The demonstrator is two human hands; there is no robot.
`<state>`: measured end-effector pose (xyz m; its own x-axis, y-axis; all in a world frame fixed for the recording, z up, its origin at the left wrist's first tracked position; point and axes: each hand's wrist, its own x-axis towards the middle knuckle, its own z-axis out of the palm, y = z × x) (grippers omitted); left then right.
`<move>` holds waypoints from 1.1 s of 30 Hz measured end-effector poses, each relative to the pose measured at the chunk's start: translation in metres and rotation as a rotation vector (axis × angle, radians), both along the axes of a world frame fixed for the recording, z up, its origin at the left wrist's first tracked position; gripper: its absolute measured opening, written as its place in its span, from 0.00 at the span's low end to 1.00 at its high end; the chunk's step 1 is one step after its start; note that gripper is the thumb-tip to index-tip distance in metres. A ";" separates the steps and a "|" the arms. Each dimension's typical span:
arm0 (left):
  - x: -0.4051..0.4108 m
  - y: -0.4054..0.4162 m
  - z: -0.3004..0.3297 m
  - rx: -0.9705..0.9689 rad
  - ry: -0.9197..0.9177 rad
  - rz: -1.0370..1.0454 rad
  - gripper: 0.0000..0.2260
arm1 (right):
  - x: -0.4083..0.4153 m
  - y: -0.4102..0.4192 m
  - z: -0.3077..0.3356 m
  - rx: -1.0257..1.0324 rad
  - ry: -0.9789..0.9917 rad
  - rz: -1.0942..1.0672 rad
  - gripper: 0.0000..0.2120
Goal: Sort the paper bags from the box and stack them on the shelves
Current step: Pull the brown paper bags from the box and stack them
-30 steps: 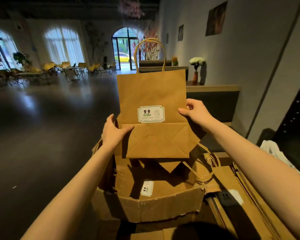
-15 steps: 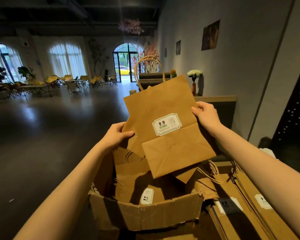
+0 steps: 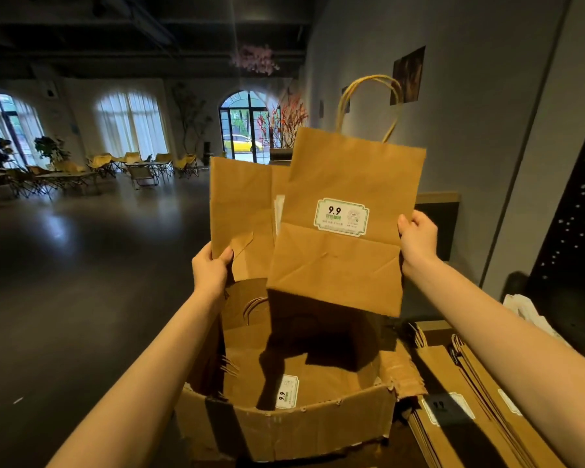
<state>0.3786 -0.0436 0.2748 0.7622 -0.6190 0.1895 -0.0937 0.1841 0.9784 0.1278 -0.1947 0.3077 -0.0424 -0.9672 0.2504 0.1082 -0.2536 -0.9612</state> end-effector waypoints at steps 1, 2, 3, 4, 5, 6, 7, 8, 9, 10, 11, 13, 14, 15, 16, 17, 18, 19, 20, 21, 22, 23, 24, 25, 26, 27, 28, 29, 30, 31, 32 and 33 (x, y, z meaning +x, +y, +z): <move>-0.003 -0.002 -0.001 -0.045 0.074 -0.006 0.14 | 0.005 0.001 -0.004 0.044 -0.045 0.008 0.08; -0.007 -0.004 -0.001 -0.093 0.152 -0.018 0.14 | 0.009 0.004 -0.007 0.087 -0.088 0.016 0.08; -0.010 -0.007 -0.001 -0.134 0.226 -0.035 0.15 | 0.014 0.006 -0.010 0.130 -0.134 0.024 0.09; -0.013 -0.009 0.000 -0.168 0.276 -0.055 0.15 | 0.019 0.009 -0.012 0.173 -0.183 0.031 0.09; -0.017 -0.010 0.002 -0.192 0.305 -0.078 0.14 | 0.025 0.012 -0.015 0.209 -0.225 0.034 0.08; -0.021 -0.011 0.003 -0.209 0.321 -0.108 0.14 | 0.031 0.015 -0.016 0.237 -0.250 0.036 0.08; -0.025 -0.011 0.005 -0.223 0.344 -0.144 0.14 | 0.037 0.018 -0.018 0.261 -0.262 0.036 0.08; -0.029 -0.011 0.008 -0.235 0.373 -0.184 0.14 | 0.043 0.020 -0.020 0.287 -0.270 0.043 0.09; -0.033 -0.011 0.012 -0.241 0.405 -0.218 0.14 | 0.048 0.022 -0.021 0.321 -0.279 0.058 0.10; -0.035 -0.012 0.014 -0.240 0.422 -0.248 0.14 | 0.054 0.025 -0.022 0.363 -0.290 0.084 0.13; -0.037 -0.013 0.016 -0.235 0.427 -0.273 0.15 | 0.060 0.029 -0.023 0.407 -0.301 0.108 0.15; -0.040 -0.015 0.020 -0.235 0.421 -0.326 0.18 | 0.070 0.036 -0.020 0.478 -0.341 0.137 0.19; -0.041 -0.016 0.020 -0.226 0.411 -0.352 0.20 | 0.075 0.037 -0.018 0.503 -0.385 0.138 0.19; -0.042 -0.016 0.021 -0.203 0.397 -0.379 0.21 | 0.079 0.038 -0.016 0.518 -0.441 0.141 0.19; -0.044 -0.015 0.021 -0.167 0.379 -0.405 0.21 | 0.082 0.039 -0.014 0.524 -0.487 0.145 0.19; -0.046 -0.012 0.022 -0.127 0.368 -0.435 0.21 | 0.084 0.039 -0.010 0.519 -0.513 0.143 0.20; -0.048 -0.010 0.022 -0.083 0.351 -0.461 0.21 | 0.084 0.038 -0.007 0.505 -0.521 0.138 0.22; -0.048 -0.008 0.023 -0.049 0.333 -0.486 0.21 | 0.083 0.039 -0.004 0.483 -0.527 0.133 0.24; -0.046 -0.008 0.023 -0.024 0.309 -0.505 0.21 | 0.079 0.039 0.000 0.452 -0.528 0.131 0.25; -0.046 -0.006 0.025 -0.014 0.295 -0.511 0.21 | 0.076 0.039 0.003 0.417 -0.526 0.130 0.25; -0.042 -0.006 0.026 -0.027 0.292 -0.493 0.20 | 0.072 0.038 0.005 0.380 -0.510 0.127 0.25; -0.038 -0.006 0.027 -0.071 0.305 -0.457 0.16 | 0.067 0.036 0.008 0.340 -0.490 0.116 0.23; -0.032 -0.007 0.028 -0.143 0.331 -0.387 0.12 | 0.062 0.034 0.010 0.302 -0.456 0.099 0.22; -0.026 -0.008 0.030 -0.224 0.351 -0.290 0.09 | 0.058 0.032 0.011 0.259 -0.406 0.079 0.21; -0.019 -0.010 0.031 -0.280 0.334 -0.168 0.08 | 0.053 0.030 0.012 0.212 -0.345 0.058 0.20; -0.014 -0.012 0.032 -0.296 0.269 -0.048 0.11 | 0.049 0.028 0.013 0.166 -0.298 0.045 0.20; -0.010 -0.011 0.032 -0.274 0.160 0.067 0.14 | 0.045 0.026 0.013 0.127 -0.266 0.042 0.19; -0.007 -0.011 0.031 -0.243 0.035 0.148 0.17 | 0.042 0.025 0.012 0.094 -0.247 0.046 0.19; -0.004 -0.012 0.029 -0.205 -0.094 0.176 0.19 | 0.040 0.024 0.012 0.066 -0.230 0.056 0.19; -0.003 -0.013 0.028 -0.160 -0.204 0.151 0.20 | 0.038 0.023 0.011 0.042 -0.213 0.069 0.19; -0.003 -0.014 0.027 -0.108 -0.277 0.082 0.21 | 0.036 0.023 0.010 0.019 -0.199 0.080 0.19; -0.006 -0.014 0.028 -0.053 -0.316 -0.003 0.22 | 0.035 0.024 0.010 -0.007 -0.188 0.088 0.19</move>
